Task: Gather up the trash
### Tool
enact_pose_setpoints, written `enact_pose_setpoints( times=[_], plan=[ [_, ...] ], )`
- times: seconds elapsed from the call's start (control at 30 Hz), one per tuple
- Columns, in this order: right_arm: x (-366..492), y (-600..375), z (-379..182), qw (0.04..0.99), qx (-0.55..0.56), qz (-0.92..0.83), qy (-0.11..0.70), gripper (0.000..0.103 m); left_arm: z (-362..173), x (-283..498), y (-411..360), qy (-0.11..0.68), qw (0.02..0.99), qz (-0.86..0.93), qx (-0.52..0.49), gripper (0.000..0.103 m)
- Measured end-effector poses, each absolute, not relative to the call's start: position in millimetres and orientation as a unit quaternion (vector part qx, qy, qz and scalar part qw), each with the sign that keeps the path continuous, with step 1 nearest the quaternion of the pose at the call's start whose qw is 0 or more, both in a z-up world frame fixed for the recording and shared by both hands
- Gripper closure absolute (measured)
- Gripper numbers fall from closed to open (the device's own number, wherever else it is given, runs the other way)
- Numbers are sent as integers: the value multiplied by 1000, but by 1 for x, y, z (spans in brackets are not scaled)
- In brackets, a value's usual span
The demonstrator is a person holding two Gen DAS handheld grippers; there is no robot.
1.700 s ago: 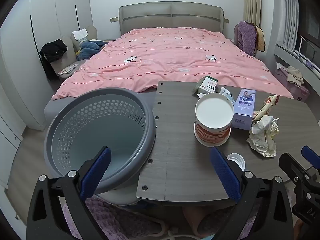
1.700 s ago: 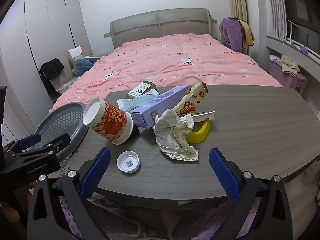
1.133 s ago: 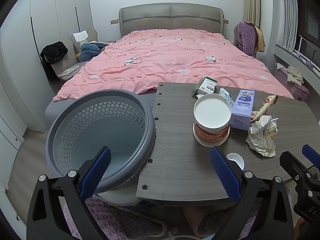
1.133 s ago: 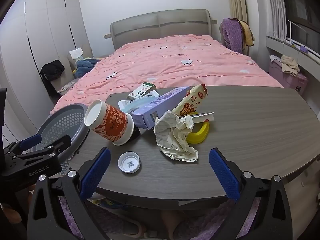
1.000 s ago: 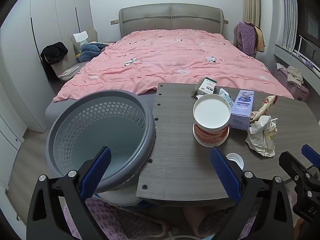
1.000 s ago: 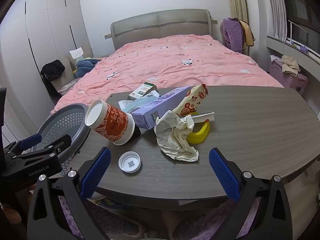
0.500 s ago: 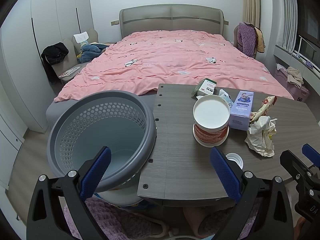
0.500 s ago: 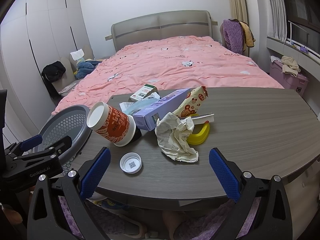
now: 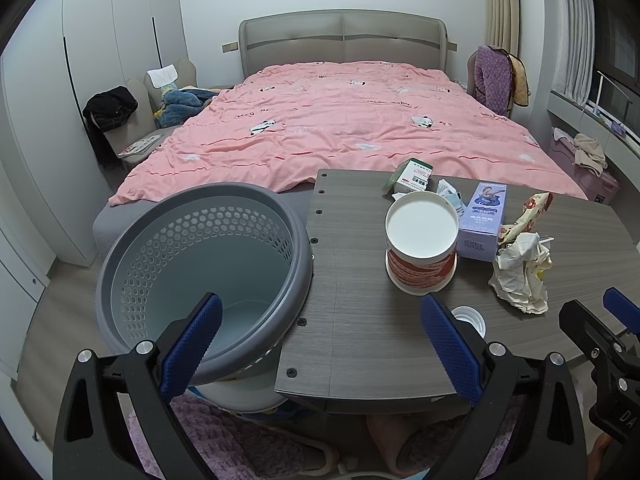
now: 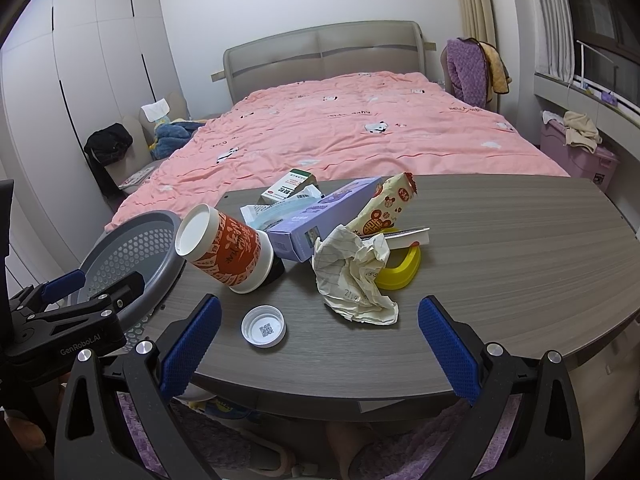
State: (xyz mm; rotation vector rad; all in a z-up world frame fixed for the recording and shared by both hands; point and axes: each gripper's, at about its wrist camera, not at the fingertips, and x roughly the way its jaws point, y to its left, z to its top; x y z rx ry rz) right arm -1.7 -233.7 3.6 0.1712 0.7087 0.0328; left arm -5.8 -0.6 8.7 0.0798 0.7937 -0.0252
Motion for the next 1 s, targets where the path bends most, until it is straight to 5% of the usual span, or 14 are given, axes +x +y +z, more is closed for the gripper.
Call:
enact_pose_setpoints(
  times=[1.0],
  plan=[
    [-2, -235, 3, 934, 86, 17, 346, 6, 8, -7, -1, 385, 922, -12, 39, 8]
  ],
)
